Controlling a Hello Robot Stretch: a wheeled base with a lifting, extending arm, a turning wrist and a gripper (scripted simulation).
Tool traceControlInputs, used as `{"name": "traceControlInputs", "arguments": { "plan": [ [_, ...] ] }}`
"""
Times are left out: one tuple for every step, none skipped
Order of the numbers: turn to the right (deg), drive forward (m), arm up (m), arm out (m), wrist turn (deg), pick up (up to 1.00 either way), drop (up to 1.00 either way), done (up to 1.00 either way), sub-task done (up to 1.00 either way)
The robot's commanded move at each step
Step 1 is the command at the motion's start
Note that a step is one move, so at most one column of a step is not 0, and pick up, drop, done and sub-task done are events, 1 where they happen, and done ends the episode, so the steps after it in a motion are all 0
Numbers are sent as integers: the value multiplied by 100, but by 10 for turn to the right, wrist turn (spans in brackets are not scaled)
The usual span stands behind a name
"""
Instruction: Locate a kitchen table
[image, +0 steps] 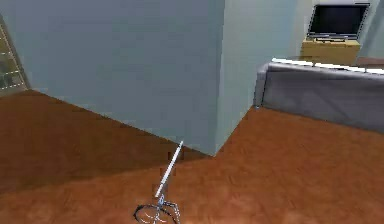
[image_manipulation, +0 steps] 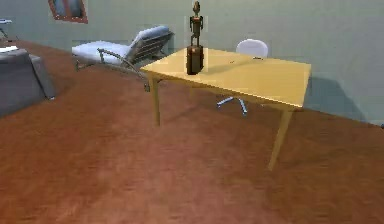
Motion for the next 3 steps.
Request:
{"name": "traceControlInputs", "arguments": {
  "plan": [
    [450,0,0,0,0,0,0,0,0],
    [120,0,0,0,0,0,0,0,0],
    [30,0,0,0,0,0,0,0,0]
  ]
}}
